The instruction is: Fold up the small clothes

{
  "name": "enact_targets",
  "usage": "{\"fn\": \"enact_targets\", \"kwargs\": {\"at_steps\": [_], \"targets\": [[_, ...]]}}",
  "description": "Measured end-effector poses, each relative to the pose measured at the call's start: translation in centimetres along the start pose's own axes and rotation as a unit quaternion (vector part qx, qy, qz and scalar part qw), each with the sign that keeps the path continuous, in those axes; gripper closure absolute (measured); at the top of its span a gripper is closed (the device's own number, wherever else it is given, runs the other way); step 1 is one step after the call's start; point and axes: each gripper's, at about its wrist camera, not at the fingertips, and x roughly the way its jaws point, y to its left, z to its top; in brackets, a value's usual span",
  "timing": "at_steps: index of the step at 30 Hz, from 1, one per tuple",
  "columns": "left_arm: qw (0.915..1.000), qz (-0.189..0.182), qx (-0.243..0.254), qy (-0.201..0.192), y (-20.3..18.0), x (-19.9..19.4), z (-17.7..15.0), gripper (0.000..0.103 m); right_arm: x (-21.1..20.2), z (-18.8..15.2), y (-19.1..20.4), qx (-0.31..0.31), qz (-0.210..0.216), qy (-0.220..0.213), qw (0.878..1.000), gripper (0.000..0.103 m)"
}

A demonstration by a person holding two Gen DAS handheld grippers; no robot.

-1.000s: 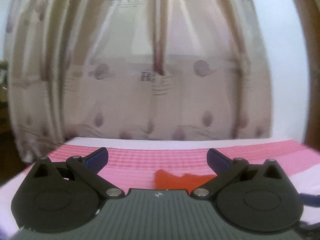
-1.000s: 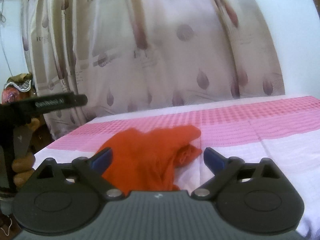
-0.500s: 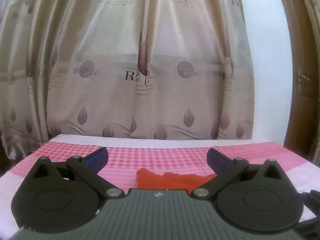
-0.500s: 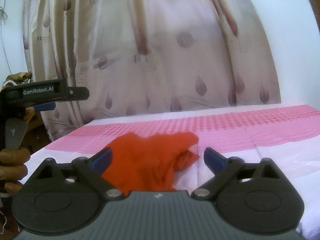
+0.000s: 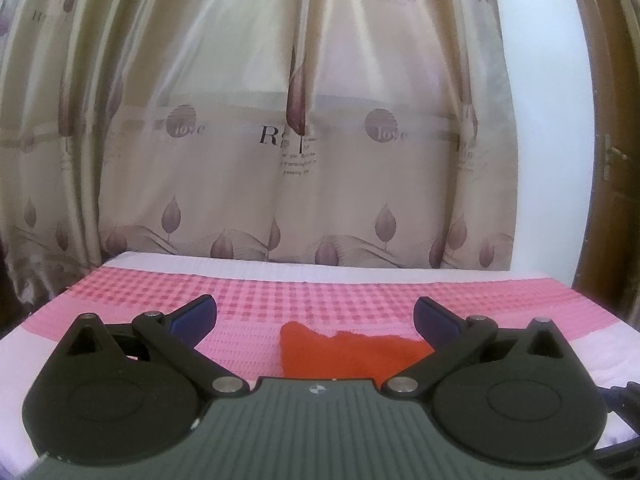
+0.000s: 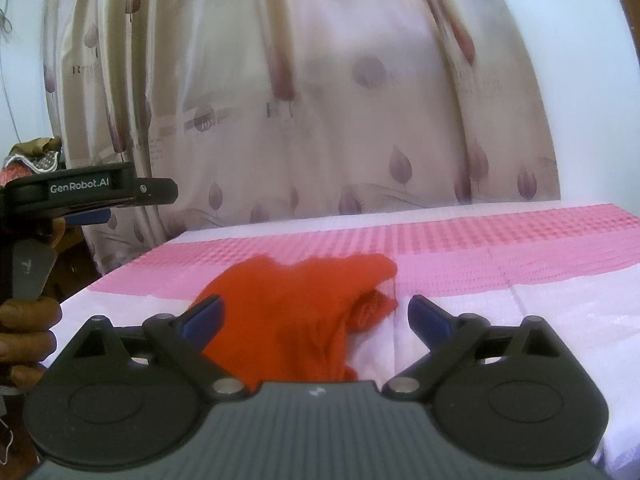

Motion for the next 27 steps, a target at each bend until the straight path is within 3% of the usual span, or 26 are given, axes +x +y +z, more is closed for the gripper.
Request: {"fn": "enact_targets", "kwargs": {"at_steps": [17, 27], "targets": [[0.9997, 0.013, 0.005, 0.021, 0.8, 0.9, -1.5, 0.0, 0.6, -0.3, 0.2, -0.013, -0.02, 0.01, 1.0, 0.003], [0.9998, 0.016, 0.012, -0.007, 1.0, 0.8, -2.2, 0.0, 0.8, -0.4, 0.2, -0.015, -0.026, 0.016, 0.999, 0.003]]}}
